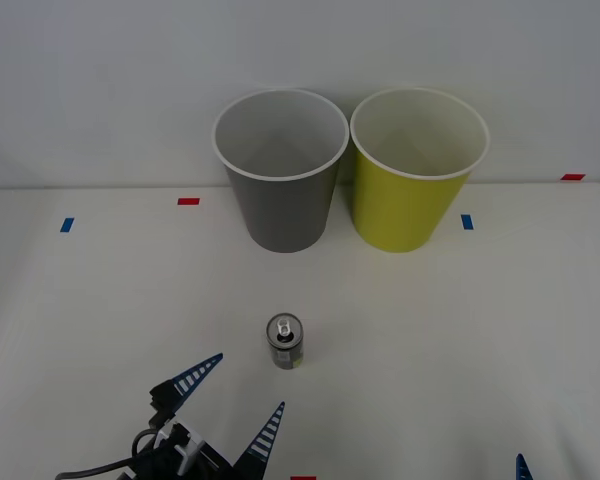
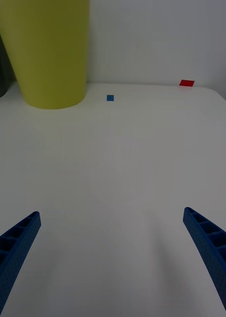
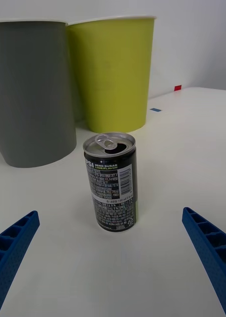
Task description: Put cans in the gray bin and PET bottles in the light green bin.
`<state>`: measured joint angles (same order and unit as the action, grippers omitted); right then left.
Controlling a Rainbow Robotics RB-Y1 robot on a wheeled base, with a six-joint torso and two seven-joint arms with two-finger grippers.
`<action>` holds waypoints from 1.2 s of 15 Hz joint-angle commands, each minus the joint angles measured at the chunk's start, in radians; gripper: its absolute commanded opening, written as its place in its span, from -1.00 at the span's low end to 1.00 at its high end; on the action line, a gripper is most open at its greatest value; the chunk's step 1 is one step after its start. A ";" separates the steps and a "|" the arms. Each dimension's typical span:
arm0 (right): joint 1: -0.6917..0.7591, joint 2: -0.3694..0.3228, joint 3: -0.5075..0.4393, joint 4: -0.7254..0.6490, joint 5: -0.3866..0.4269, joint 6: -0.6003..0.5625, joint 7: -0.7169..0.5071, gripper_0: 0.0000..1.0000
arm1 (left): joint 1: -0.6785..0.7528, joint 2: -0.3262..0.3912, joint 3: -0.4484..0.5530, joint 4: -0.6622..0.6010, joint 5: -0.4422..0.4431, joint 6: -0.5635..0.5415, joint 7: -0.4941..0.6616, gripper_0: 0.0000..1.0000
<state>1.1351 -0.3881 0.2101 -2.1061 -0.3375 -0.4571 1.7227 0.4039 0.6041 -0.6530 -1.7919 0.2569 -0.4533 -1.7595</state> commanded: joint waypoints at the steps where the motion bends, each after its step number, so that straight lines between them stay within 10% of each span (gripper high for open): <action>1: 0.000 0.000 0.000 0.000 0.000 0.000 0.000 1.00 | -0.046 0.013 -0.027 0.025 0.016 0.001 0.008 1.00; 18: 0.000 0.000 0.000 0.000 0.000 0.000 0.000 1.00 | -0.284 -0.070 -0.111 0.138 0.084 0.084 0.041 1.00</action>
<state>1.1351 -0.3881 0.2101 -2.1061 -0.3375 -0.4571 1.7227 0.1314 0.5421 -0.7640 -1.6607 0.3394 -0.3747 -1.7182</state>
